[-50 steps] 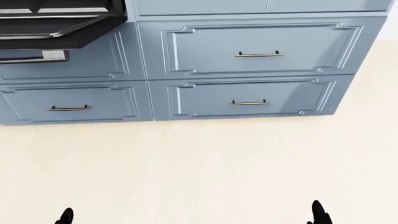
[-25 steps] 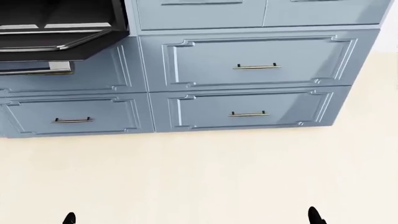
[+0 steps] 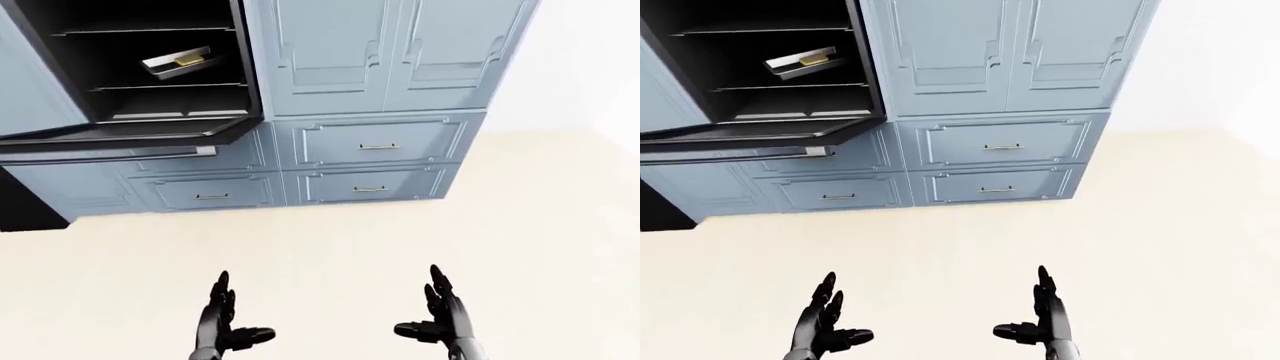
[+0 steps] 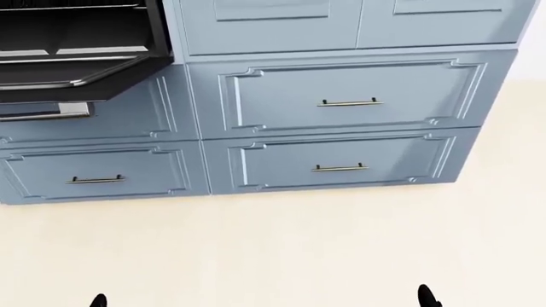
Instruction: Close the oven door.
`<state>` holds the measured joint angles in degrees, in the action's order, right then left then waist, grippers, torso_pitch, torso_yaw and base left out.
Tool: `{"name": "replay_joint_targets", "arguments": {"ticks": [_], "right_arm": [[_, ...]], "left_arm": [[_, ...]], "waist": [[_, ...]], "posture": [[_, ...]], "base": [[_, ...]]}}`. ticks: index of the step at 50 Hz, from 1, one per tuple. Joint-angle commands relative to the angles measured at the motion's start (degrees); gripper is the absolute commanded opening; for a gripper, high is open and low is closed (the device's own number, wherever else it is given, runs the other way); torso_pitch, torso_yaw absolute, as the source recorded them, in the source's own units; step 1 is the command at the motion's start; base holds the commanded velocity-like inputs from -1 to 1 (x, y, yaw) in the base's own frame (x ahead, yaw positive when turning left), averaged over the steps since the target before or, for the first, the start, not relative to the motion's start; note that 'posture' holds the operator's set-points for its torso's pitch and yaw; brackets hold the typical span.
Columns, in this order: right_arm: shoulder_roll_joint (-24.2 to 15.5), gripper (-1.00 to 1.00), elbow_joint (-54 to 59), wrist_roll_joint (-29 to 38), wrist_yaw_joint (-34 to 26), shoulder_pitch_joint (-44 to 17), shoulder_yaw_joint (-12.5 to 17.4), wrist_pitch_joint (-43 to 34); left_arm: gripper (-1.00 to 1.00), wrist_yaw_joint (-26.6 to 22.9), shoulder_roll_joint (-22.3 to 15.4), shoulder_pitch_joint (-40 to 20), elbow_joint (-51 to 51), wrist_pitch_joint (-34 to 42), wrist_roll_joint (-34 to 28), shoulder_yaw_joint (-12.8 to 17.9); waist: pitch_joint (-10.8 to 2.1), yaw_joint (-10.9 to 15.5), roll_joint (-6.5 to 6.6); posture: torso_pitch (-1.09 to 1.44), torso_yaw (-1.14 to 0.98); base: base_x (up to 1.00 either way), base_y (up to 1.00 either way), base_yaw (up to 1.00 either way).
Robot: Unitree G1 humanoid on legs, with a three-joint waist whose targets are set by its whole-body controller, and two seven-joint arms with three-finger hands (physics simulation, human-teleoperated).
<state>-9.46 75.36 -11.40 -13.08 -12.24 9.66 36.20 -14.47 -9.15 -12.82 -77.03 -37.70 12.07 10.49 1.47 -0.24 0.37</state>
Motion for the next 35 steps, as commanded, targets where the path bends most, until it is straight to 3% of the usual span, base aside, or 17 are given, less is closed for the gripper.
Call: {"name": "replay_joint_targets", "arguments": {"ticks": [1, 5, 9, 14, 16, 19, 20, 22, 26, 30, 32, 34, 35], "right_arm": [[-0.22, 1.0, -1.37, 0.05, 0.01, -1.02, 0.01, 1.64], [-0.07, 1.0, -1.35, 0.53, 0.23, -0.67, -0.19, 1.89], [-0.01, 1.0, -1.55, 0.54, 0.23, -0.57, -0.18, 1.77], [-0.06, 1.0, -1.63, 0.37, -0.02, -0.63, -0.09, 1.58], [-0.07, 1.0, -1.57, 0.43, 0.01, -0.59, -0.12, 1.66], [-0.02, 1.0, -1.63, 0.44, 0.01, -0.61, -0.14, 1.61], [-0.01, 1.0, -1.65, 0.47, 0.04, -0.61, -0.17, 1.62], [-0.02, 1.0, -1.48, 0.44, -0.05, -0.55, -0.12, 1.71], [0.03, 1.0, -1.47, 0.45, 0.08, -0.67, -0.1, 1.67], [0.1, 1.0, -1.52, 0.18, -0.06, -0.69, 0.01, 1.63], [0.11, 1.0, -1.55, 0.08, -0.15, -0.65, 0.04, 1.62], [0.12, 1.0, -1.49, 0.11, -0.13, -0.62, 0.0, 1.68], [0.13, 1.0, -1.48, 0.13, -0.11, -0.62, -0.03, 1.71]], "left_arm": [[1.0, -0.12, -0.71, -0.96, 1.42, -1.56, 0.14, 0.26], [1.0, -0.19, -0.73, -1.03, 1.51, -1.29, 0.22, 0.34], [1.0, -0.08, -0.56, -0.87, 1.76, -1.29, 0.22, 0.23], [1.0, 0.08, -0.35, -0.84, 2.1, -0.98, 0.32, 0.06], [1.0, -0.1, -0.45, -0.81, 1.97, -1.06, 0.43, 0.12], [1.0, -0.22, -0.47, -0.7, 1.92, -1.14, 0.47, 0.1], [1.0, -0.24, -0.45, -0.71, 1.91, -1.12, 0.5, 0.11], [1.0, -0.26, -0.32, -0.58, 1.95, -1.17, 0.52, 0.06], [1.0, -0.42, -0.36, -0.51, 1.78, -1.22, 0.62, 0.14], [1.0, -0.58, -0.41, -0.5, 1.81, -1.1, 0.7, 0.15], [1.0, -0.7, -0.51, -0.62, 1.6, -1.06, 0.72, 0.21], [1.0, -0.68, -0.5, -0.6, 1.61, -1.09, 0.73, 0.23], [1.0, -0.73, -0.53, -0.61, 1.58, -1.08, 0.74, 0.26]], "waist": [[-0.79, 0.09, -0.17], [-0.73, -0.11, 1.0], [-1.09, 0.14, 0.92], [-0.12, 1.05, 0.89], [-0.2, 1.18, -0.08], [0.43, 1.01, -3.73], [-0.64, 0.49, -2.56], [0.27, 0.35, -3.63], [-0.01, -0.43, -2.77], [0.59, -0.46, -0.15], [0.27, -0.57, 2.28], [-1.16, -0.29, 6.27], [-0.36, 0.36, 3.21]], "posture": [[0.0, 0.0], [0.0, 0.0], [0.0, 0.0], [0.0, 0.0], [0.0, 0.0], [0.0, 0.0], [0.0, 0.0], [0.0, 0.0], [0.0, 0.0], [0.0, 0.0], [0.0, 0.0], [0.0, 0.0], [0.0, 0.0]], "base": [[0.13, 0.0, 0.0], [0.14, 0.01, 0.0], [0.16, 0.06, 0.0], [0.16, 0.07, 0.0], [0.16, 0.07, 0.0], [0.16, 0.07, 0.0], [0.16, 0.07, 0.0], [0.15, 0.07, 0.0], [0.16, 0.07, 0.0], [0.16, 0.08, 0.0], [0.15, 0.08, 0.0], [0.16, 0.09, 0.0], [0.16, 0.09, 0.0]]}}
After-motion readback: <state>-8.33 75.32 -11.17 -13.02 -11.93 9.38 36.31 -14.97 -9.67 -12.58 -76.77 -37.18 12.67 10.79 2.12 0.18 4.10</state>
